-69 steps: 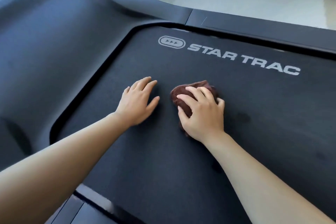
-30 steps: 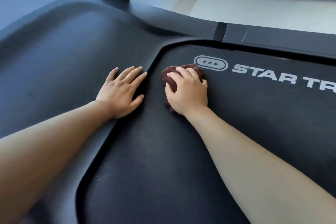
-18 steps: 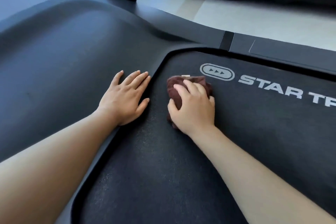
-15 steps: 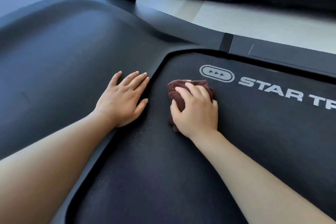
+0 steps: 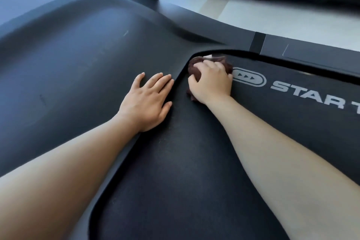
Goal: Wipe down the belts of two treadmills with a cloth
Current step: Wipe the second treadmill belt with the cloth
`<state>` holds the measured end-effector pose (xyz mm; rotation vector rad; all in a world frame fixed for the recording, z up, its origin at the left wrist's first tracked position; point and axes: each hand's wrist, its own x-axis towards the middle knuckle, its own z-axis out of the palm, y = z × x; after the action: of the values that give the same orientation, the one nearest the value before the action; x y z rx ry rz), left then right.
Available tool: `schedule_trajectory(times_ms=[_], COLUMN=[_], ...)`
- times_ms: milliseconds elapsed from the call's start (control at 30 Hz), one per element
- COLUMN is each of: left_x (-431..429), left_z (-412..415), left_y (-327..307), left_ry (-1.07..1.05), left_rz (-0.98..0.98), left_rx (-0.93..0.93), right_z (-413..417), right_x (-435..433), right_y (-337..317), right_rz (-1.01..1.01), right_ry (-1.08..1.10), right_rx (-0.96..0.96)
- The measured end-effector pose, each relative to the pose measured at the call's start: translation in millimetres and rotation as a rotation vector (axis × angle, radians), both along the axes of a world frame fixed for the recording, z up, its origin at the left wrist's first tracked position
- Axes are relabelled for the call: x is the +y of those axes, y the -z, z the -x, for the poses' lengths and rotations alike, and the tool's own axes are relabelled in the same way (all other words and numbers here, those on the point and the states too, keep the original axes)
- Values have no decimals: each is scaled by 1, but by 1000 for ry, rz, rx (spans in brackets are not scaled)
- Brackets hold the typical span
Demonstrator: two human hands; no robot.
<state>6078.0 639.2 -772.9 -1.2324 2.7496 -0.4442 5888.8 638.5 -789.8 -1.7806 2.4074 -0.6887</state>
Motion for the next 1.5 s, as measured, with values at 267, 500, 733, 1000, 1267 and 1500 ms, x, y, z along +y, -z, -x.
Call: schedule_trajectory(times_ms=[267,500,733,1000,1267,1500], left_x=[14,36,30,42,118,120], left_z=[-29,-52,-54,-56,-125,-124], left_y=[-18,-24,-16,-18,-26,-19], left_ry=[44,-2,27,11,-29,-70], left_rz=[-105,-68,-50,-84,-112,-81], left_rx=[53,6,38,2,-3,-4], right_z=[-52,-49,-62,-112,-100,-142], right_x=[150,71,49,200,137,224], right_y=[8,1,1,9,-3,5], right_rz=[79,-6,-9,37,-90,3], right_ry=[-32,9,30,-86,-40,-138], right_rx=[-15,-42,2,17,-33,-5])
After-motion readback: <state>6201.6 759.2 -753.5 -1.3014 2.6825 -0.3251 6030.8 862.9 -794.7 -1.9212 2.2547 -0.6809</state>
